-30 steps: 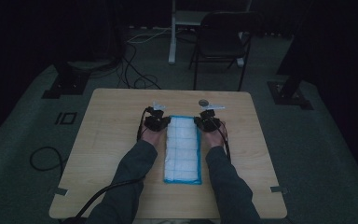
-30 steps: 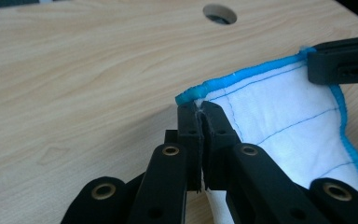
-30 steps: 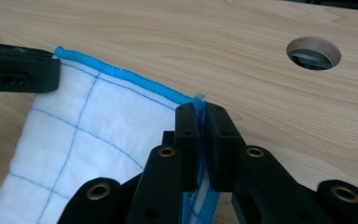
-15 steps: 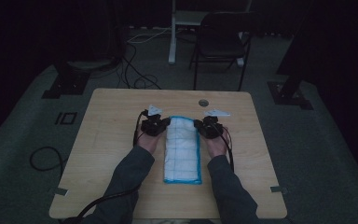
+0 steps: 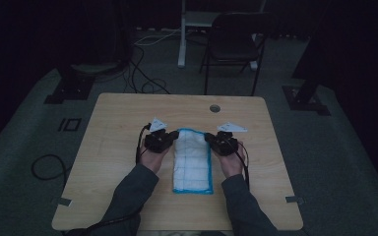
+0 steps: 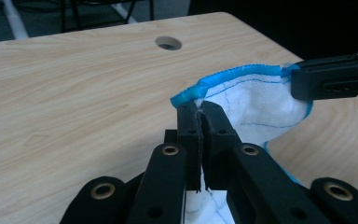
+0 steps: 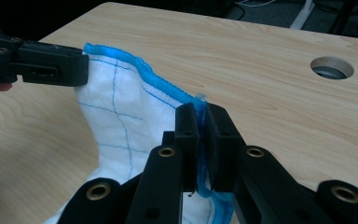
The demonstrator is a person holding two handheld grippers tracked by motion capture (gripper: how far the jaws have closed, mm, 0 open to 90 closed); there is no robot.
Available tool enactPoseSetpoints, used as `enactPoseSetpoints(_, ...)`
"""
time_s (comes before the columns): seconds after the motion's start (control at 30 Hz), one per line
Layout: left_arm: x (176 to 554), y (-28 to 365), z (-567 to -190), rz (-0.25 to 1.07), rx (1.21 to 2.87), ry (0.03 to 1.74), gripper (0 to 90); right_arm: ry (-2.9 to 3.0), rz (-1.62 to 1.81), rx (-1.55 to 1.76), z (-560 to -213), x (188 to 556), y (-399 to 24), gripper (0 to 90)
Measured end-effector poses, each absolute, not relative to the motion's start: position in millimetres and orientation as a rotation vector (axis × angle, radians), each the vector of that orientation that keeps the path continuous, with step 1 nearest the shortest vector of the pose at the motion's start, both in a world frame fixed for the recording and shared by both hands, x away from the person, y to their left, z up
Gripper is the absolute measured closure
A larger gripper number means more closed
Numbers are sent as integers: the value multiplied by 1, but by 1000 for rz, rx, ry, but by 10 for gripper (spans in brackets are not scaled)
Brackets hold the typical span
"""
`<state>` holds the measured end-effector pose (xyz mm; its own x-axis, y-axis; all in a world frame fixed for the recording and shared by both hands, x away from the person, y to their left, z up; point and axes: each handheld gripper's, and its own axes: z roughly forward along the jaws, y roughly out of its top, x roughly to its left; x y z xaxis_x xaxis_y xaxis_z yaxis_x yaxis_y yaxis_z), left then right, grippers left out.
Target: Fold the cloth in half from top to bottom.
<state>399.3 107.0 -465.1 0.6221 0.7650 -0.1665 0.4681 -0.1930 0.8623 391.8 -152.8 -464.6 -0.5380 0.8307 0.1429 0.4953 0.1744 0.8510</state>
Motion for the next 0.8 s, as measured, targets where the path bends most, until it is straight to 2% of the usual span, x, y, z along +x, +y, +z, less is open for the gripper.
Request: enactPoseSetpoints(0.8,358,116,-474,334,1845,935,876,2135,1339,1228,-470,350,-159,852)
